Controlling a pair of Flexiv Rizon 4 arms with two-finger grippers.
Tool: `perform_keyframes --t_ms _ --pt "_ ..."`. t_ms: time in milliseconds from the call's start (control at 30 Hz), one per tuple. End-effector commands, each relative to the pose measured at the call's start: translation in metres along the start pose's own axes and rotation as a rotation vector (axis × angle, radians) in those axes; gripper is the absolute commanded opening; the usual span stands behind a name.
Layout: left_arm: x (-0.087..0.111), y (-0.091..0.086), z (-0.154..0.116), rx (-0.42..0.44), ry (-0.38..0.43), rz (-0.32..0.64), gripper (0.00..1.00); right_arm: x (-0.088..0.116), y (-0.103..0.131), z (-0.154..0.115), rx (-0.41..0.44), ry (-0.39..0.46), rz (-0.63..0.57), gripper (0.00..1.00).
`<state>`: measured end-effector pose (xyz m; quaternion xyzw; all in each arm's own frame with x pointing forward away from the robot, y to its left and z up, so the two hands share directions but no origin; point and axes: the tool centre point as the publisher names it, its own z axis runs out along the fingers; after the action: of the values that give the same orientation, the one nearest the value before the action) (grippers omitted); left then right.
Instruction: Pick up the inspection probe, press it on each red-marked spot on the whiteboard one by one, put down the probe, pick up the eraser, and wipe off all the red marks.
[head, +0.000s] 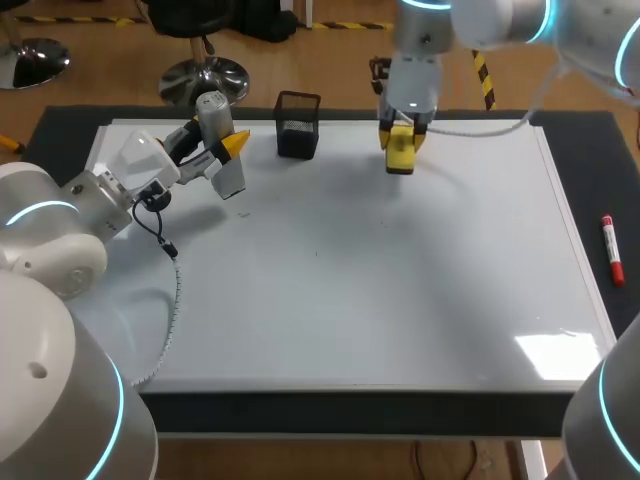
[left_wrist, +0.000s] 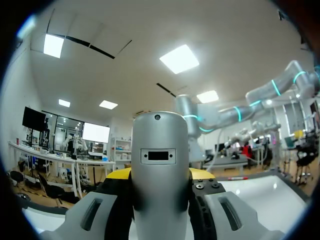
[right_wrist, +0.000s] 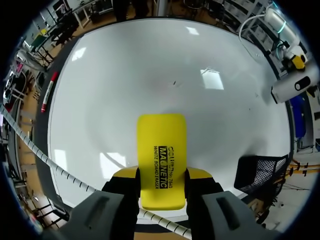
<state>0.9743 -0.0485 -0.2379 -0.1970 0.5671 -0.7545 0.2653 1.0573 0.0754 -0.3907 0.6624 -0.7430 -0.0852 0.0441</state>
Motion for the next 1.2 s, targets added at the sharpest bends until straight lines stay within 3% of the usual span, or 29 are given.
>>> perform_keyframes --t_ms 33,533,1133,1167,1200 --pt "0.000 0.000 0.001 0.002 -0.004 0.002 0.00 -0.014 -0.015 0.005 -0.081 0.034 -0.008 0.00" --pt "0.000 0.000 0.001 0.002 -0.004 0.002 0.00 -0.031 -0.034 0.024 -0.103 0.049 -0.027 0.00" --pt "0.000 0.000 0.001 0.002 -0.004 0.002 0.00 -0.026 -0.034 0.037 -0.019 0.078 0.022 0.00" --pt "0.000 0.000 0.001 0.002 -0.004 0.002 0.00 -0.025 -0.034 0.038 -0.021 0.077 0.019 0.06" --pt "0.000 0.000 0.001 0.002 -0.004 0.002 0.00 -0.025 -0.033 0.038 -0.017 0.084 0.018 0.05"
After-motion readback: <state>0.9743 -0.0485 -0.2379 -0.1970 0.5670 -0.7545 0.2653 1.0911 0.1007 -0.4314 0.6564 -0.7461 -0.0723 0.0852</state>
